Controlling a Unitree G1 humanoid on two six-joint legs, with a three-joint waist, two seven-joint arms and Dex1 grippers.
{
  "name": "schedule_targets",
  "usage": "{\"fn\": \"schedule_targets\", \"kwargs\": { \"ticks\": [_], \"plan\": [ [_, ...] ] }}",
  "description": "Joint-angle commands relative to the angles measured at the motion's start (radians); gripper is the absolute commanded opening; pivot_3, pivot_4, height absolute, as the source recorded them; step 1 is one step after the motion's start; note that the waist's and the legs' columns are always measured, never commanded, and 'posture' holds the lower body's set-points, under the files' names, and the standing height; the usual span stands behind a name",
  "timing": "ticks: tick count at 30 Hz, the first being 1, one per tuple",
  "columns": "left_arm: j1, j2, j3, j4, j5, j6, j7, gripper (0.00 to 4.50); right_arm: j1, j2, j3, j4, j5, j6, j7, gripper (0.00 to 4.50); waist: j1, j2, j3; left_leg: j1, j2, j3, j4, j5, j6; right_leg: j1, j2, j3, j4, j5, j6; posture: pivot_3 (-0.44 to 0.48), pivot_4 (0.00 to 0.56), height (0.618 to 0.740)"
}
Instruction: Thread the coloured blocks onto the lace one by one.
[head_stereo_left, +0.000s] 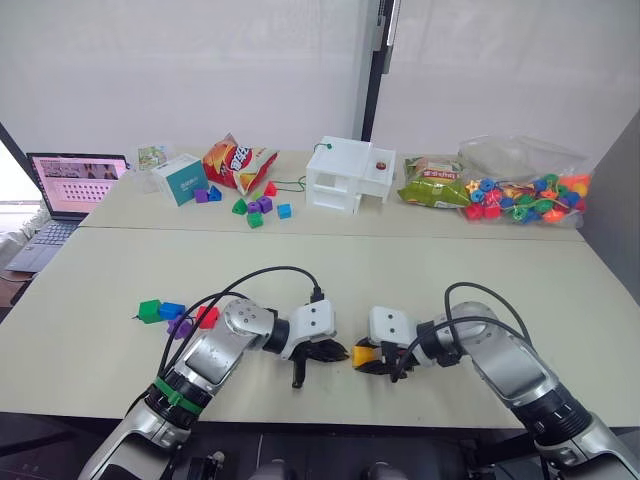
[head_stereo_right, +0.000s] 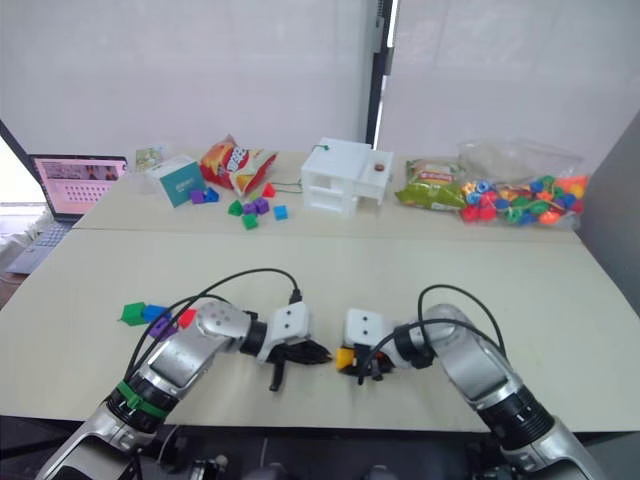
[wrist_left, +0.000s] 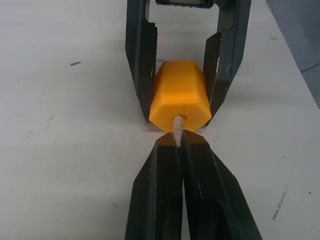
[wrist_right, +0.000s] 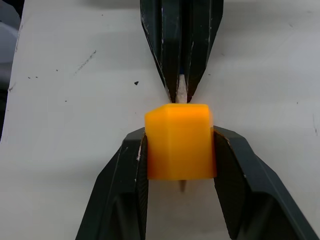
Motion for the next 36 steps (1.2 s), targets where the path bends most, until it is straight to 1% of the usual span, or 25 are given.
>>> {"fn": "schedule_targets", "kwargs": {
  "ticks": [1,9,11,14,18,23,25,29,32,35,36],
  "plan": [
    [-0.007,-0.007,0.046,-0.037,-0.023,-0.018,0.02,0.0,0.02,0.007,0.049,-0.013,0.014,0.003,0.023,1.29,0.0,0.0,0.0,0.0,0.0,0.0,0.0,0.0,0.0,0.0,0.0,0.0,0.0,0.0,0.0,0.0,0.15,0.74],
    [-0.018,-0.075,0.031,-0.086,-0.044,0.053,0.054,0.0,0.036,0.013,0.063,-0.035,0.006,0.023,0.004,1.29,0.001,0.0,0.0,0.0,0.0,0.0,0.0,0.0,0.0,0.0,0.0,0.0,0.0,0.0,0.0,0.0,0.15,0.74],
    [-0.017,-0.072,0.043,-0.084,-0.06,0.069,0.04,0.71,0.037,0.014,0.065,-0.037,0.002,0.029,-0.001,1.29,0.002,0.0,0.0,0.001,0.0,0.0,0.0,0.0,0.0,0.001,0.0,0.0,0.0,0.0,0.0,0.0,0.15,0.74],
    [-0.019,-0.033,0.057,-0.086,-0.066,0.076,0.003,1.64,0.038,0.012,0.066,-0.041,-0.001,0.04,-0.004,1.29,0.0,0.0,0.0,0.001,0.0,0.0,0.0,0.0,0.0,0.001,0.0,0.0,0.0,0.0,0.0,0.0,0.15,0.74],
    [-0.007,0.065,0.08,-0.102,-0.073,0.06,-0.059,2.97,0.041,0.002,0.064,-0.041,-0.007,0.063,-0.016,1.29,-0.002,0.0,0.0,0.001,0.001,0.0,0.0,0.0,0.0,0.001,0.0,0.0,0.0,0.0,0.0,0.0,0.15,0.74],
    [0.032,0.138,0.1,-0.084,-0.075,0.021,-0.091,2.97,0.043,-0.006,0.059,-0.042,-0.007,0.077,-0.028,1.29,-0.003,0.0,0.0,0.002,0.0,0.0,-0.002,0.0,0.0,0.001,0.0,0.0,-0.001,0.0,-0.001,0.0,0.15,0.74],
    [0.048,0.154,0.096,-0.058,-0.049,-0.026,-0.087,2.97,0.045,-0.012,0.056,-0.043,-0.008,0.08,-0.031,1.29,-0.002,0.0,0.0,0.002,0.0,0.0,-0.002,0.0,0.0,0.001,0.0,0.0,-0.001,0.0,-0.001,0.0,0.15,0.74],
    [0.075,0.156,0.092,-0.015,-0.034,-0.079,-0.084,2.97,0.045,-0.018,0.049,-0.048,-0.004,0.101,-0.041,1.29,0.0,0.0,0.0,0.002,0.0,0.0,-0.002,0.0,0.0,0.001,0.0,0.0,-0.001,0.0,-0.001,0.0,0.15,0.74],
    [0.085,0.146,0.072,0.021,0.007,-0.138,-0.059,2.97,0.046,-0.02,0.047,-0.058,0.001,0.117,-0.047,1.29,0.002,0.0,0.0,0.002,0.0,0.0,-0.002,0.0,0.0,0.001,-0.001,0.0,-0.001,0.0,-0.001,0.0,0.15,0.74],
    [0.085,0.115,0.077,0.022,-0.014,-0.138,-0.057,2.13,0.05,-0.023,0.048,-0.071,0.006,0.133,-0.048,1.29,0.003,0.0,0.0,0.002,0.0,0.0,-0.001,0.0,0.0,0.001,-0.001,-0.001,-0.001,0.0,-0.001,0.0,0.15,0.74],
    [0.086,0.108,0.075,0.018,-0.02,-0.136,-0.062,1.77,0.053,-0.025,0.048,-0.074,0.006,0.136,-0.05,1.29,0.003,0.0,0.0,0.002,0.0,0.0,-0.001,0.0,0.0,0.001,-0.001,-0.001,-0.001,0.0,-0.001,0.0,0.15,0.74]
  ]
}}
